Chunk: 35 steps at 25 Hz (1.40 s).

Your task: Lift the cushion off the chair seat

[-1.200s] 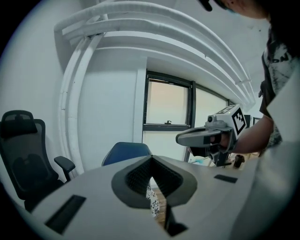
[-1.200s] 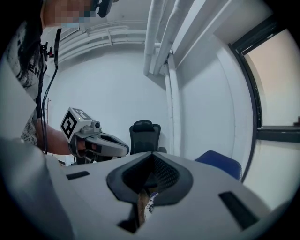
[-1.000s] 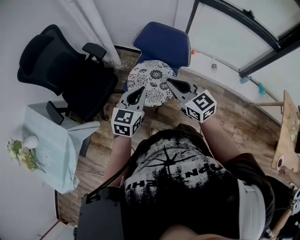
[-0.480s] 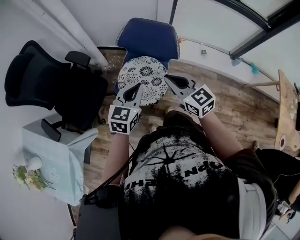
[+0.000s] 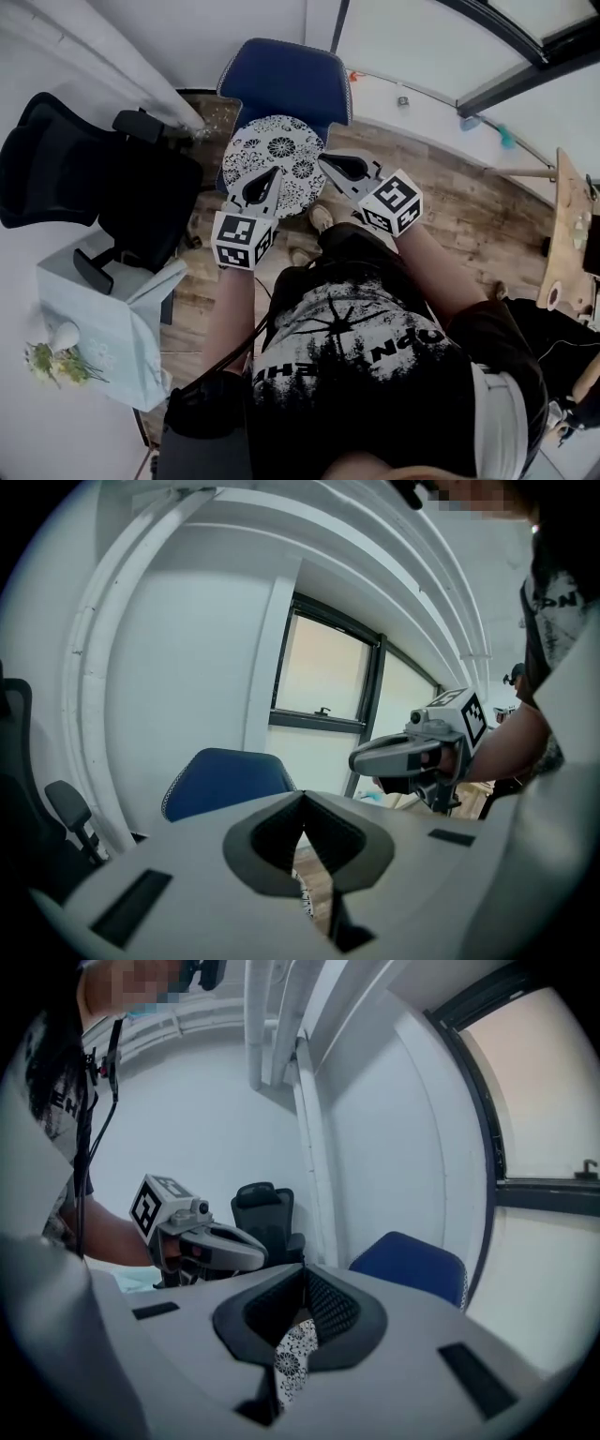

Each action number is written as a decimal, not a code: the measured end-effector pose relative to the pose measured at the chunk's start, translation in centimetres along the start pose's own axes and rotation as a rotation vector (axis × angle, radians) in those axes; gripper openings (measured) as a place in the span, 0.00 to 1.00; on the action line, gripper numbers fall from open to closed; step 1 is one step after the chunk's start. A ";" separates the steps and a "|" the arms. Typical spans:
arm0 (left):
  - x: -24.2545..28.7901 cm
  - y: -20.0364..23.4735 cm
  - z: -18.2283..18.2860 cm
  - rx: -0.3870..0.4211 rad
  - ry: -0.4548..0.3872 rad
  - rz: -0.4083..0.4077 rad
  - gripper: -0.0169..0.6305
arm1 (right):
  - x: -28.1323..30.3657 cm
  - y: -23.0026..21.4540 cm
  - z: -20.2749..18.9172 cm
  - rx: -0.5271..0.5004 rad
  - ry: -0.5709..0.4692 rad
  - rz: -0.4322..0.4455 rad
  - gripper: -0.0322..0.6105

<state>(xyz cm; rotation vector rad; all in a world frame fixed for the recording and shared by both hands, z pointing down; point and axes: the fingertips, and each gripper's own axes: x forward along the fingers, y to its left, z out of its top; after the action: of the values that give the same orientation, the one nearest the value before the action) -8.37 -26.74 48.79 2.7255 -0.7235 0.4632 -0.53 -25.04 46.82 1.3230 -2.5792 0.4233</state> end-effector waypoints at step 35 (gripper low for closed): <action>18.0 7.4 -16.0 -0.142 0.205 -0.042 0.05 | 14.3 -19.6 -39.5 0.309 0.649 -0.212 0.42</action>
<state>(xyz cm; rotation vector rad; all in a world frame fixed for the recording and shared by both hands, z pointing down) -1.14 -35.00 71.45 2.5108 -0.6185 0.6442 9.44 -33.05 91.33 1.2568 -1.8709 1.0426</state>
